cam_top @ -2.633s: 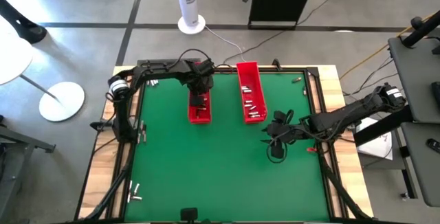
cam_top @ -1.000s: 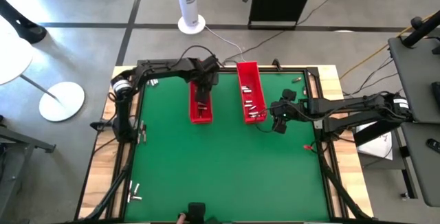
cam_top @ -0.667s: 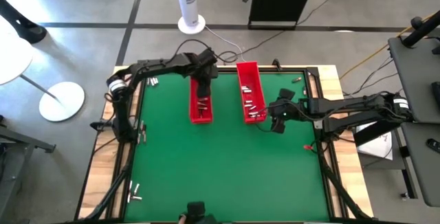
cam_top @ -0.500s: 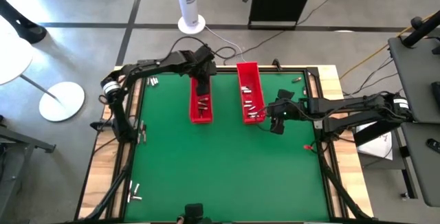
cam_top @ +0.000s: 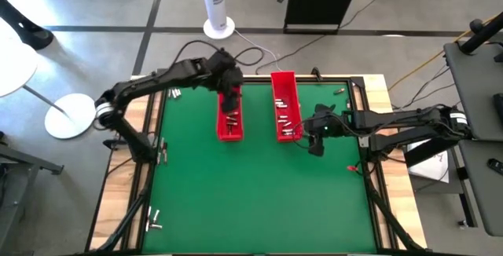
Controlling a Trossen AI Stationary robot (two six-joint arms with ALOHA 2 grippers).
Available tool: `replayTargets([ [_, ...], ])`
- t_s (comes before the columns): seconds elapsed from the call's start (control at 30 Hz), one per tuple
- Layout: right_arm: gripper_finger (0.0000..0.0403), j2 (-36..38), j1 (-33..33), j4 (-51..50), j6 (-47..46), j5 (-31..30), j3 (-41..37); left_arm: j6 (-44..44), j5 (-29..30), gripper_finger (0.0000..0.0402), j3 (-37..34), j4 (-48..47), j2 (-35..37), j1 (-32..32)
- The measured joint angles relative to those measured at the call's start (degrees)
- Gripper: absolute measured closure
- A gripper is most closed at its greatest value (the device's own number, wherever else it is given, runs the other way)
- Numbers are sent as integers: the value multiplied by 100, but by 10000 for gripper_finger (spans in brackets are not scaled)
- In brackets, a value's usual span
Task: Sort batteries
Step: Put the brown battery into the left red bin
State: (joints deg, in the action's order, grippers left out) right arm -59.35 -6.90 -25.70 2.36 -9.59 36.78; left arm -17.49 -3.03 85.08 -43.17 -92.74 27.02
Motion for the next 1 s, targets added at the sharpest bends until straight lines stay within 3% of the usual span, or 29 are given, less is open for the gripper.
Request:
replayTargets([
  [0.13, 202, -7, 0, -20, -92, 108, 11, 293, -13, 260, -537, 761, 606, -409],
  [0.47, 202, -444, -2, -191, -603, 67, 19, 1251, -34, 260, -2661, 3534, 1912, -1525],
  [0.63, 202, -836, -2, -247, -771, 81, 259, 1583, -76, 260, -3658, 5750, 1917, -2030],
  [0.73, 202, -916, -2, -842, -811, 80, 648, 1562, -93, 260, -4188, 6875, 1796, -2235],
  [1.0, 202, -859, -56, -2601, -1114, 57, 1560, 1890, -72, 260, -4810, 7425, 1730, -2312],
])
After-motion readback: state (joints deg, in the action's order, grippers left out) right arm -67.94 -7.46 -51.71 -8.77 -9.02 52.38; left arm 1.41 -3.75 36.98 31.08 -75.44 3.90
